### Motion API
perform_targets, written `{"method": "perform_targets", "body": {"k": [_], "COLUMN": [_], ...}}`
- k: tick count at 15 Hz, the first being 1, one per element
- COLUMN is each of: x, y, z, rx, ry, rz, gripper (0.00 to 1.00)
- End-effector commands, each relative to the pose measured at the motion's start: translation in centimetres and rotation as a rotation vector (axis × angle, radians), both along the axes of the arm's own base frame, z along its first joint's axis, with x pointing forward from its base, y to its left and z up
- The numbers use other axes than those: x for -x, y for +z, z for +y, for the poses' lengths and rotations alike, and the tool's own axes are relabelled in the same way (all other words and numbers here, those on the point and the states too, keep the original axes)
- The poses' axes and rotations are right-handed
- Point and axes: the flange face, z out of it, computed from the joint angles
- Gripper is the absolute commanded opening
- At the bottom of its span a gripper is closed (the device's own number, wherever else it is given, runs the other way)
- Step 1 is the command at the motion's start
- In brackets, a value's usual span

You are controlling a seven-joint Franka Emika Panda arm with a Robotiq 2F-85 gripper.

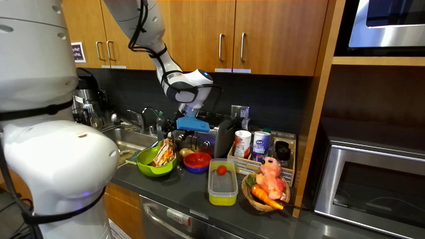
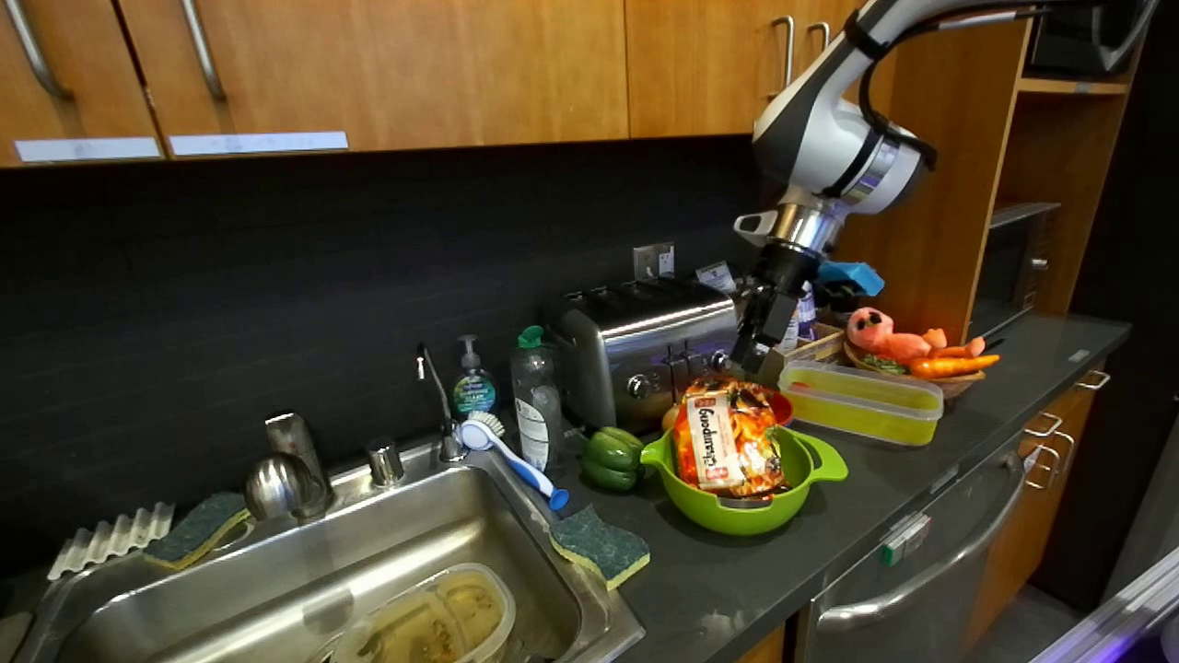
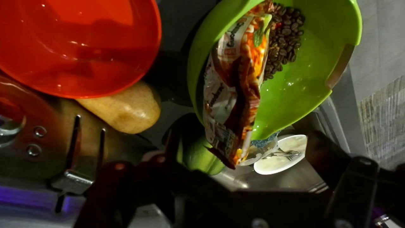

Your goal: Pick up the packet in the bowl then put it back inside

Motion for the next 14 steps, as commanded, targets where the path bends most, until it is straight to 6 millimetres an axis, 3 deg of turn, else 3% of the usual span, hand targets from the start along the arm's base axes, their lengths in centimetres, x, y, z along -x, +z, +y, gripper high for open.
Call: {"method": "perform_targets", "body": {"k": [1,14], "x": [-0.5,-3.5], "y": [-0.7,-3.4], "z": [-0.3,-0.4], "rx": [-0.012,-0.122], "ry": [-0.004,0.184], "rz": [0.044,0.048], "gripper": [1.0,1.0]}}
